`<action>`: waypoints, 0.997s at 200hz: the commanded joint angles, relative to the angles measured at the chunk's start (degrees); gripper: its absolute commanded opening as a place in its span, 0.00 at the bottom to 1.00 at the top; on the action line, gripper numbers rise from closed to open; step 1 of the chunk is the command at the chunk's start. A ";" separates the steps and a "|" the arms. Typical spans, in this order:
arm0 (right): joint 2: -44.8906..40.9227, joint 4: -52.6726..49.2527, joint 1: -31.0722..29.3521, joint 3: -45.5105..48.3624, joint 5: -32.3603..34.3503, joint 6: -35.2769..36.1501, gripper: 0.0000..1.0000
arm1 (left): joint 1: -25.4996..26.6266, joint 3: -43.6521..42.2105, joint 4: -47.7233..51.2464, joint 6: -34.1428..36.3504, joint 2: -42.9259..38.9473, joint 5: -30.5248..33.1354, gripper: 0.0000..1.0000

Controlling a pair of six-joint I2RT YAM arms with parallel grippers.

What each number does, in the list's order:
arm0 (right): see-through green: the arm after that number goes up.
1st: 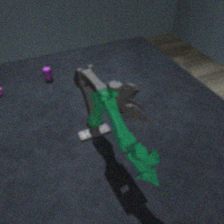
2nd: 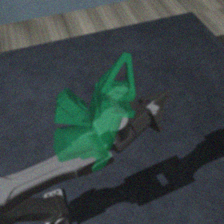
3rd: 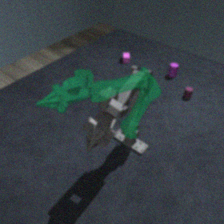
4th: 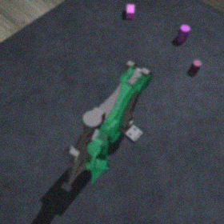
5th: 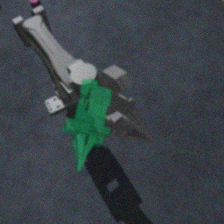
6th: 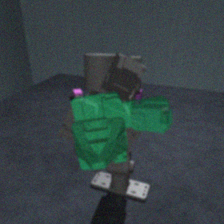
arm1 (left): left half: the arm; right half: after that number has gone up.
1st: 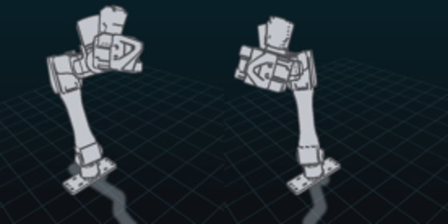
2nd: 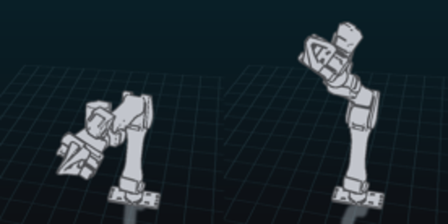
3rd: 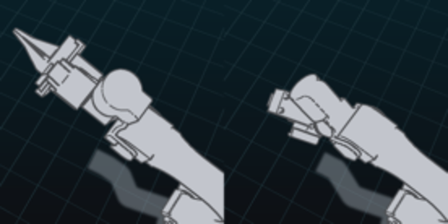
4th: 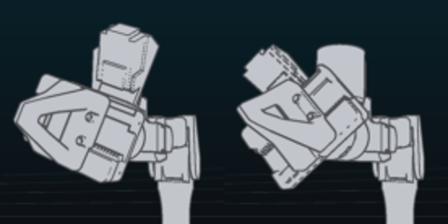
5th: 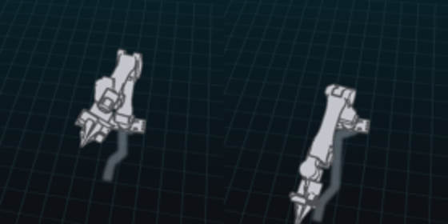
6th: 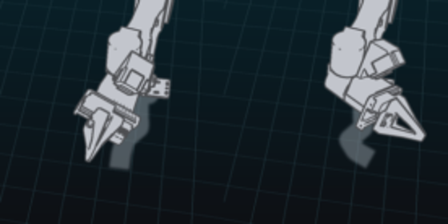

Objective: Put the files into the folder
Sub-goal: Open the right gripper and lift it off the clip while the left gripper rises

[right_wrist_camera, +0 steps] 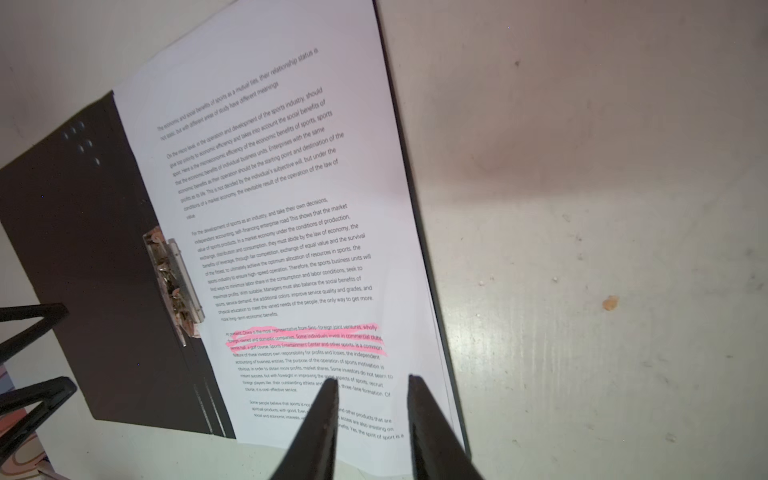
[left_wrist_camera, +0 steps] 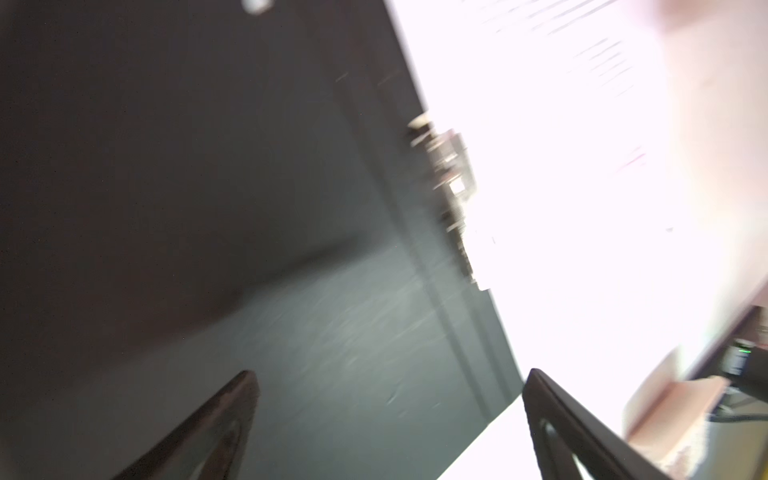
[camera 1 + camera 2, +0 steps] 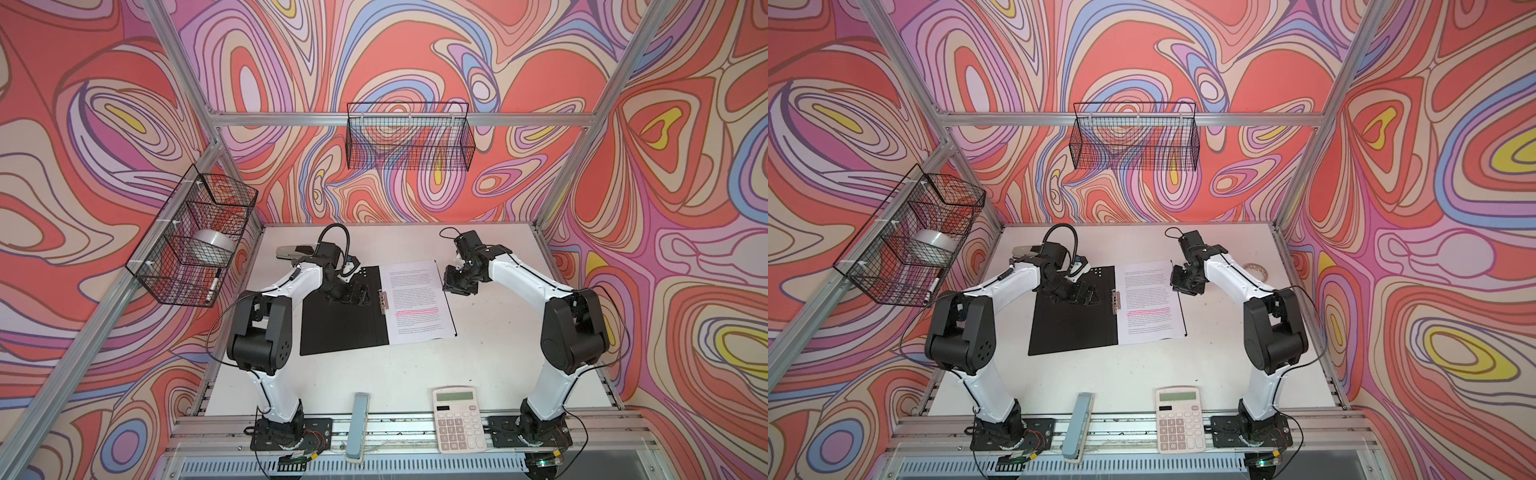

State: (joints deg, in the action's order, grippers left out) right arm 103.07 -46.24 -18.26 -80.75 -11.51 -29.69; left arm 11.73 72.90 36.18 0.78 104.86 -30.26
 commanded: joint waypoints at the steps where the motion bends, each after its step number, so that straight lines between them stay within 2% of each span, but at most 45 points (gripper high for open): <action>1: -3.86 0.70 1.22 1.44 -1.08 -0.09 0.30 | 0.37 1.59 -4.49 -5.28 2.76 -9.57 1.00; 18: -4.36 0.14 2.06 1.74 -1.24 0.32 0.30 | 1.47 3.83 -4.75 -6.61 5.69 -12.28 1.00; 69: -4.54 0.00 4.92 2.18 -2.62 0.80 0.31 | 4.40 8.47 -4.30 -9.39 12.37 -14.43 1.00; 174: -5.60 1.04 9.64 5.54 -5.66 1.64 0.31 | 9.71 13.49 -4.43 -13.90 17.90 -16.17 1.00; 199: -5.73 1.04 12.02 7.32 -6.14 1.66 0.37 | 12.00 16.83 -4.10 -14.65 19.28 -16.04 1.00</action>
State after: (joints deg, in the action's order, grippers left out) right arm 99.00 -45.67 -8.45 -75.09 -16.73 -28.67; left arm 21.08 86.46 31.66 -12.34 121.67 -45.84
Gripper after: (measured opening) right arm 0.334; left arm 0.998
